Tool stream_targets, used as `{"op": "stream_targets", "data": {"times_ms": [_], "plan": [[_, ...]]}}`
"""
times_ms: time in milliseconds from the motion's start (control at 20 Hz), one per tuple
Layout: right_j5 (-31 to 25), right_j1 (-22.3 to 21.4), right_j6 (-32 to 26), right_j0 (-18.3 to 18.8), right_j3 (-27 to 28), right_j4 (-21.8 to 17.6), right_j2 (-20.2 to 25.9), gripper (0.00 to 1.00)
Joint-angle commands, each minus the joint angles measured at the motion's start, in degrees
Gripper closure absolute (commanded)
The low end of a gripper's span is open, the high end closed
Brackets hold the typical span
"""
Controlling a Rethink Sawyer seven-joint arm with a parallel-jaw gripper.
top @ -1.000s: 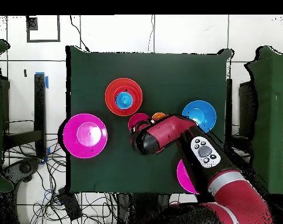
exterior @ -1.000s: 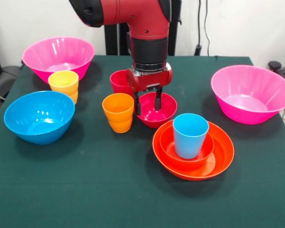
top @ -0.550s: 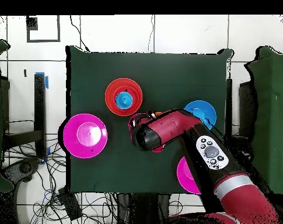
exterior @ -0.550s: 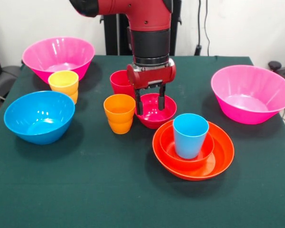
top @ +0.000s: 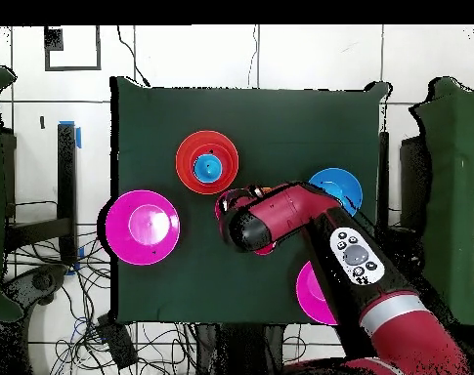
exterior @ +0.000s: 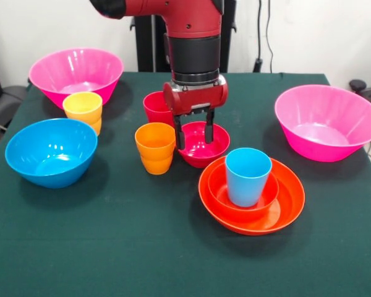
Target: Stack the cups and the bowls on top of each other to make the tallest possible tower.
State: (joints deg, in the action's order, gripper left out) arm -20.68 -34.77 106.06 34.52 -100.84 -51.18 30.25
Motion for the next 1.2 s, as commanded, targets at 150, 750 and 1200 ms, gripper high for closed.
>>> {"op": "stream_targets", "data": {"times_ms": [150,750,1200], "plan": [[-0.16,9.95,-13.21,0.42,4.94,-7.76,3.30,0.00],[-3.09,11.15,-15.83,1.99,5.96,-8.36,6.09,0.00],[-5.27,10.02,-14.80,1.28,5.65,-7.17,5.87,1.00]]}}
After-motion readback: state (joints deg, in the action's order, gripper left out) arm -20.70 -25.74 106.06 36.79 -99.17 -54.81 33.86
